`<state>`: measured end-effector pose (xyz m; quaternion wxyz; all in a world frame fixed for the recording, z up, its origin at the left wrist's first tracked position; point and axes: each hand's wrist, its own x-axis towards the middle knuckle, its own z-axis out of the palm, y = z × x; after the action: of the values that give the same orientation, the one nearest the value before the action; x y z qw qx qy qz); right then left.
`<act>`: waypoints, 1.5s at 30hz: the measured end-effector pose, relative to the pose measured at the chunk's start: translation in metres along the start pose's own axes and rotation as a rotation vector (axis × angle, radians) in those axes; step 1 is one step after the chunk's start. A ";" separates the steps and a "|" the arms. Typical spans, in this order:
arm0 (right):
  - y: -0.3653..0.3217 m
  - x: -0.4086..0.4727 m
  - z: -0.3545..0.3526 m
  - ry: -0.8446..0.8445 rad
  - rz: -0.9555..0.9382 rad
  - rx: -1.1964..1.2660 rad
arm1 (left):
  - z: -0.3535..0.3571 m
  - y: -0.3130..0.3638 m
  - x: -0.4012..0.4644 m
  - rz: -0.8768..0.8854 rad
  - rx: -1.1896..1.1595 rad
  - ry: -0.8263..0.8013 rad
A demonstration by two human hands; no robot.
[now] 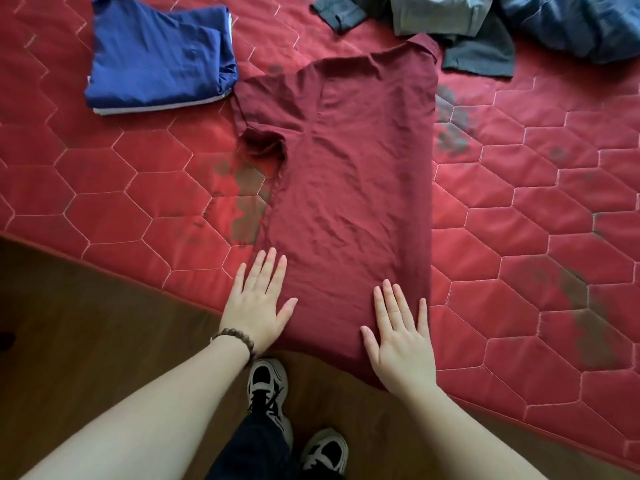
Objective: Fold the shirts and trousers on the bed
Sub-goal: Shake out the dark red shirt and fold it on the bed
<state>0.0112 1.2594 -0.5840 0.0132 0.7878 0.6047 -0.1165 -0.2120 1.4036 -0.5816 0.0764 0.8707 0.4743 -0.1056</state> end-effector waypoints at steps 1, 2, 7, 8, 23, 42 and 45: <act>0.000 0.000 -0.002 -0.008 0.012 -0.002 | -0.005 0.002 0.001 -0.009 0.002 -0.015; -0.001 0.000 -0.006 -0.007 0.021 0.006 | -0.012 0.004 0.002 -0.016 0.000 -0.027; -0.017 0.029 -0.050 0.053 -0.022 0.061 | -0.063 0.004 0.025 -0.150 -0.139 0.020; -0.019 0.040 -0.060 0.066 -0.032 0.069 | -0.074 0.000 0.032 -0.180 -0.169 0.041; -0.088 0.368 -0.129 0.078 -0.398 -0.054 | -0.114 -0.064 0.234 -0.735 -0.462 0.118; -0.129 0.497 -0.152 -0.109 -0.669 -0.229 | -0.115 -0.075 0.269 -0.529 -0.591 0.098; -0.094 0.483 -0.163 0.191 -0.747 -0.111 | -0.127 -0.064 0.269 -0.376 -0.728 0.319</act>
<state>0.0654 1.7693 -0.5102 -0.0440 0.5186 0.8539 -0.0066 -0.1103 1.6853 -0.5297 0.2836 0.6911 0.6365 0.1920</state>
